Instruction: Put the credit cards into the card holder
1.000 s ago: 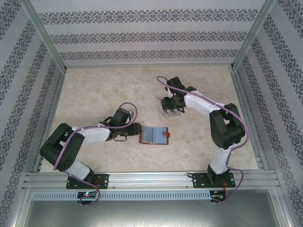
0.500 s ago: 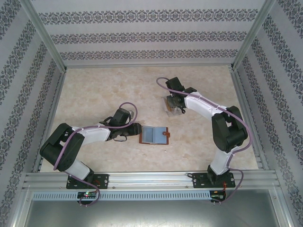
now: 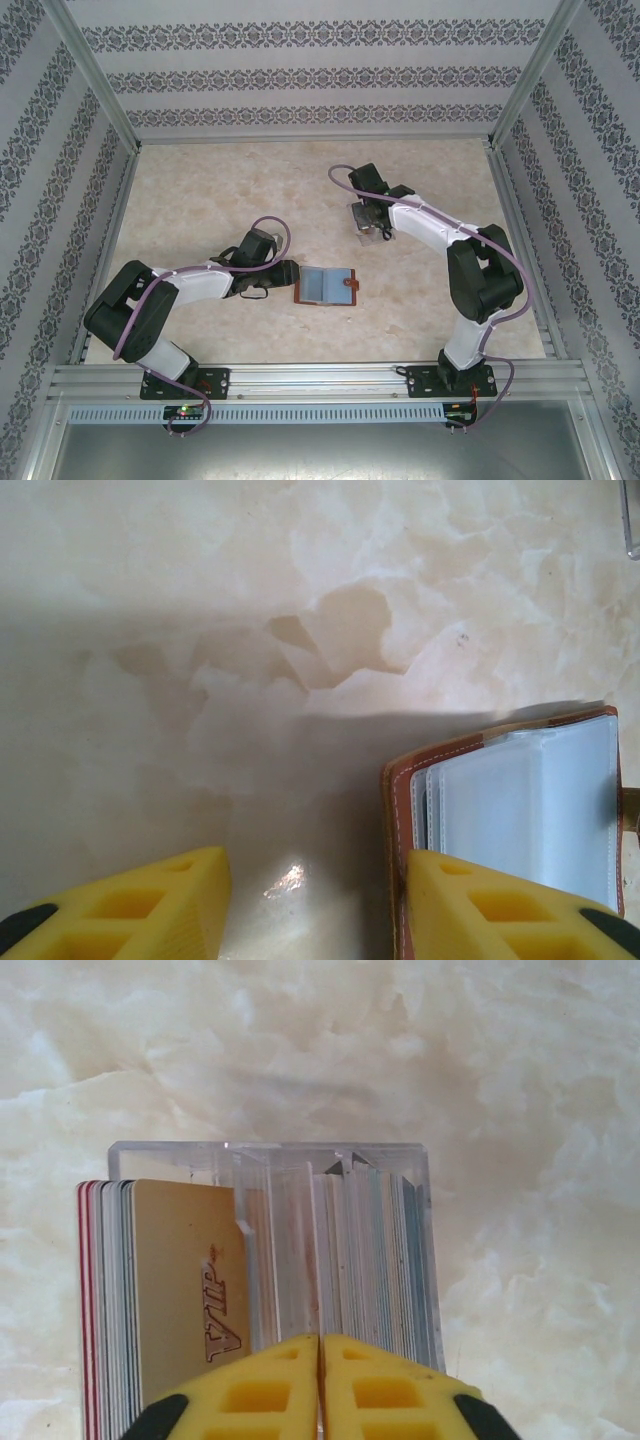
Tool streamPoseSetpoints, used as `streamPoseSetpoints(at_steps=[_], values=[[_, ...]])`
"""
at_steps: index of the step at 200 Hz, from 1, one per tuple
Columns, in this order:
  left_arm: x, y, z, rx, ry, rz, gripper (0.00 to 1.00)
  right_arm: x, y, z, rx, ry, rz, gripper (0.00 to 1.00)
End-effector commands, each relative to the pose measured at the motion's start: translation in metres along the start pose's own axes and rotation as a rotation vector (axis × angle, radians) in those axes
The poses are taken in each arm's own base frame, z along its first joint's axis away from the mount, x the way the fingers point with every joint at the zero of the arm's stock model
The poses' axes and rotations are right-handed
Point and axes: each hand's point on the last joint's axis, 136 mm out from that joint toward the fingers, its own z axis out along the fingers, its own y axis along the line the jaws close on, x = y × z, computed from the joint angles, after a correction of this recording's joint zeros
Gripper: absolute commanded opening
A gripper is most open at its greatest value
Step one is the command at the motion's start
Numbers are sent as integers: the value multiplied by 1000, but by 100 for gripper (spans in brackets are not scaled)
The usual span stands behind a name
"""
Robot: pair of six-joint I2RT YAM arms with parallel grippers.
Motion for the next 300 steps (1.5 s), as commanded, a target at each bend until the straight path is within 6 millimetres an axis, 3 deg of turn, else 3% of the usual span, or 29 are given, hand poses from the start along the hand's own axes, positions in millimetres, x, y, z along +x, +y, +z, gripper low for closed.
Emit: streamPoseSetpoints(at_steps=[1,40,78,98,141,176,205,244,300], values=[[-5,3,2,-27,-3,8,50,-3,-7,-14,33,-27,-19,0],[-4,2,2,-20,-1,12,50,-4,9,-37,-126,-61,60,0],[-7,1,-2,-24,-6,22,50,-4,25,-85,-303,-191,48,0],[-6,-3,-2,-1,-3,22,49,11,24,-105,-343,-206,38,0],[-6,-2,-2,-8,-1,27,41,73,88,-139,-831,-101,55,0],[-4,0,1,-19,12,31,40,130,119,-130,-1038,91,167,0],[-5,3,3,-31,7,37,34,162,131,-110,-1073,263,244,0],[-1,5,11,-31,28,32,24,168,122,-82,-1029,296,354,0],[2,6,14,-27,42,30,17,162,101,-71,-1026,265,433,0]])
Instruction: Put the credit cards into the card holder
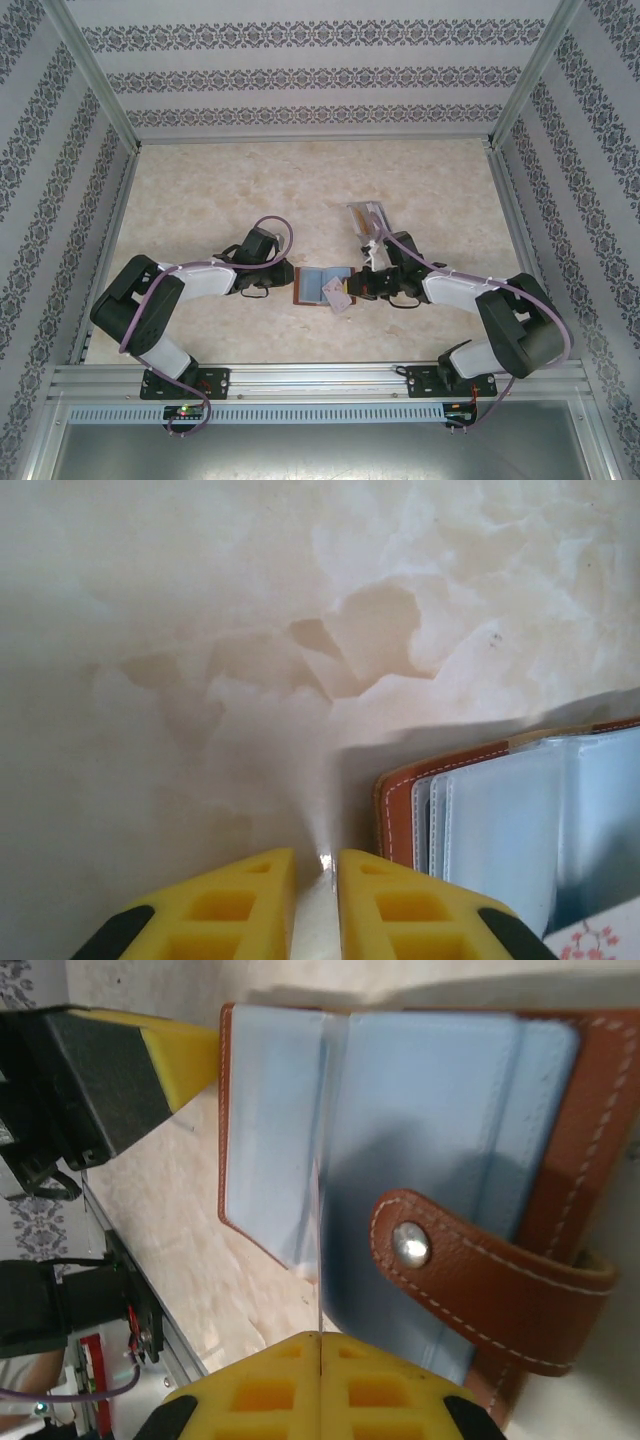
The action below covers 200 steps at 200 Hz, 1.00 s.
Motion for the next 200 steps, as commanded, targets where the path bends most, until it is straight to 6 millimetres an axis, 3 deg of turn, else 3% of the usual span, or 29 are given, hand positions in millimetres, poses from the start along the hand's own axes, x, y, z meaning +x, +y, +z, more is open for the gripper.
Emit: streamPoseSetpoints(at_steps=[1,62,102,200], values=[[1,1,6,-4,16,9,17,-4,-1,-5,-38,-23,16,0],[0,5,8,-20,11,9,15,-11,12,3,-169,-7,50,0],[0,5,7,-24,9,12,15,-13,9,7,-174,5,66,0],[0,5,11,-26,24,11,15,-21,-20,26,-116,-50,172,0]])
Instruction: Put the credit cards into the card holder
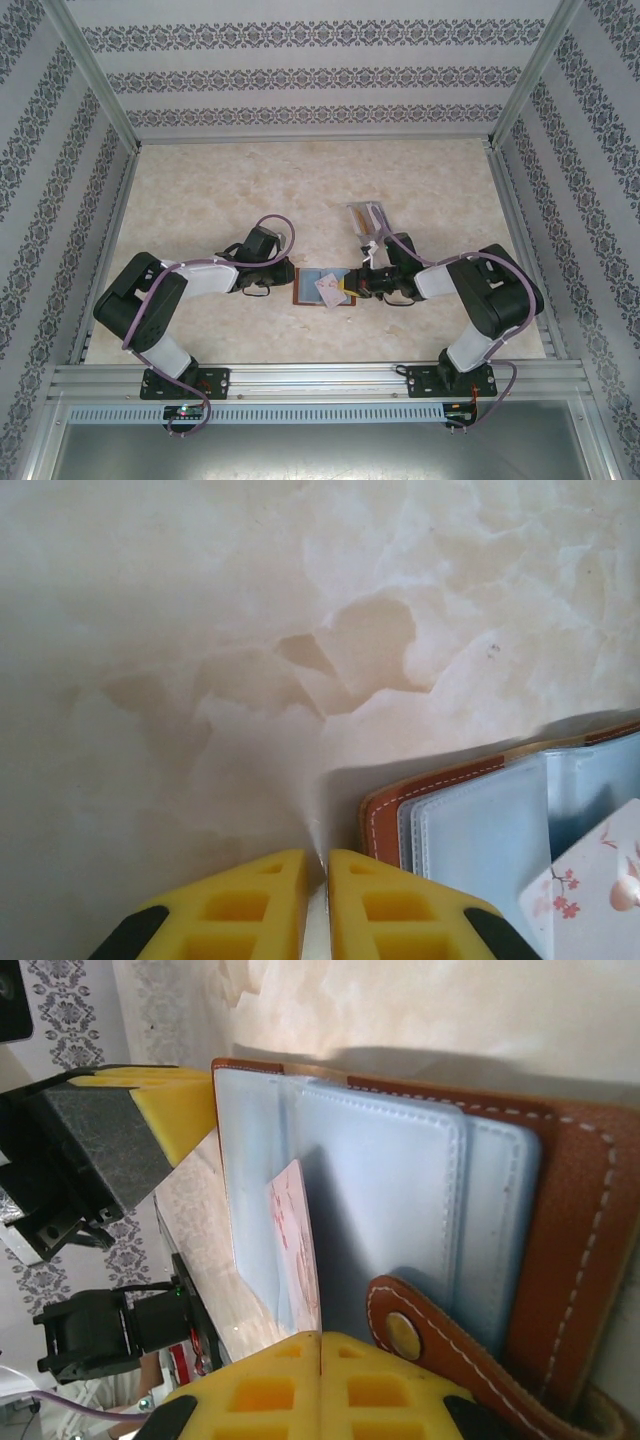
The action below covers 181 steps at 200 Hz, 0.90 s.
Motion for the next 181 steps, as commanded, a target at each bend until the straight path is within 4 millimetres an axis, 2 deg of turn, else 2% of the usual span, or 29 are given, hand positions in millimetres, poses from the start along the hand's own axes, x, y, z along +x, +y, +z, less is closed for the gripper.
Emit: streamPoseSetpoints(at_steps=[1,34,68,96,132,181], values=[[3,6,8,-25,22,10,15,-8,-8,1,24,-72,29,0],[2,9,6,-39,14,12,15,-16,-17,-2,87,-172,60,0],[5,8,7,-24,22,3,15,-16,-16,6,119,-210,69,0],[6,4,8,-5,33,-3,14,-20,-27,7,170,-290,114,0],[5,3,6,-5,26,-2,14,-17,-30,21,181,-290,138,0],[6,5,7,-6,28,-16,14,-11,-21,39,190,-291,119,2]])
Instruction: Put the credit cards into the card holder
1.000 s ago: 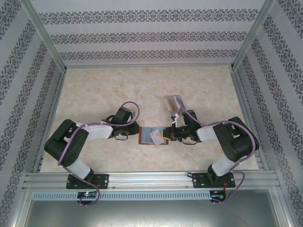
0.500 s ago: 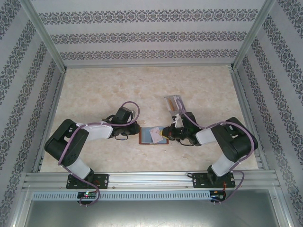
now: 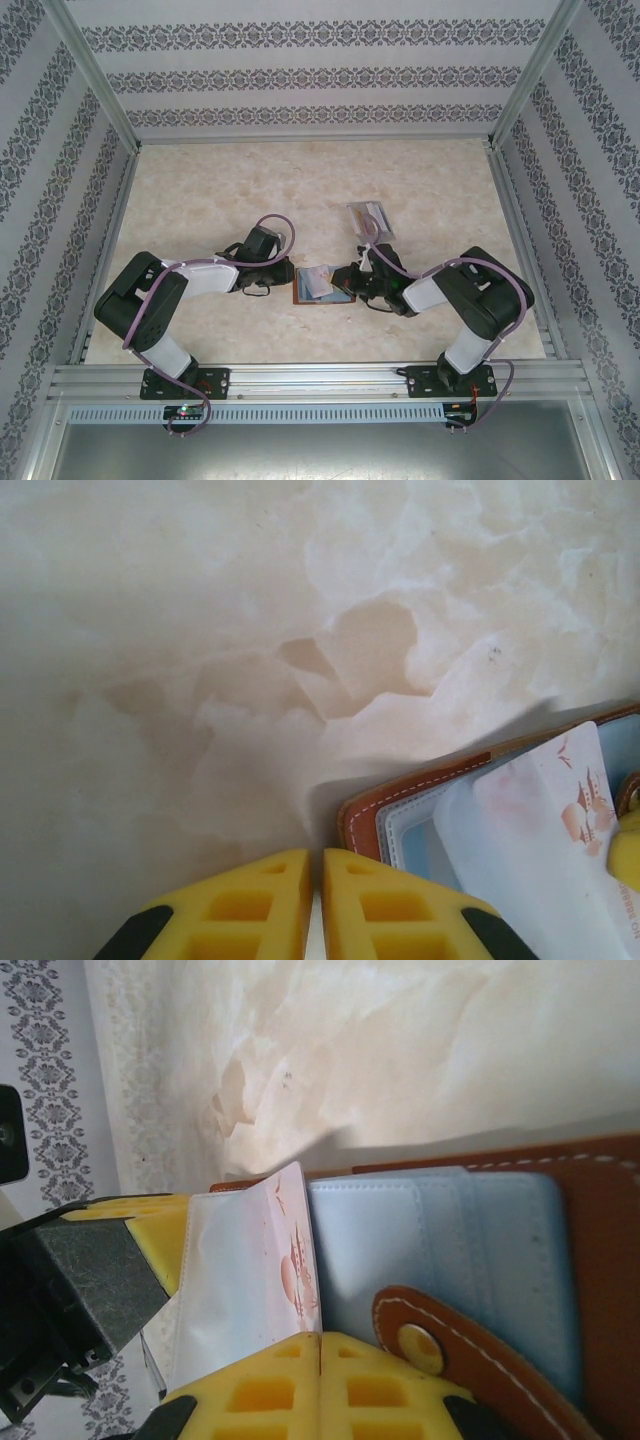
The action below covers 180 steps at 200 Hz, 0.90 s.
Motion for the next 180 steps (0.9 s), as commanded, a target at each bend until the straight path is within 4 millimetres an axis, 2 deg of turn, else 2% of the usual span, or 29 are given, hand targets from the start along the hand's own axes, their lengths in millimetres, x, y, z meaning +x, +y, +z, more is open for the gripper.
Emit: streamPoseSetpoints(at_steps=[1,13,31,59,111,154,180], values=[[7,5,7,-4,29,-15,14,7,-25,10,118,-25,38,2],[7,7,8,-17,30,-18,14,9,-19,11,112,-25,30,4],[7,9,9,-24,33,-22,13,12,-18,9,125,-35,38,17],[8,9,9,-25,30,-24,13,18,-17,7,131,-21,67,29],[7,11,8,-34,26,-21,13,20,-28,-3,227,-18,35,29],[6,10,7,-32,19,-24,13,15,-20,-20,326,-43,-76,34],[7,9,7,-22,20,-30,13,17,-16,-19,327,-23,-99,21]])
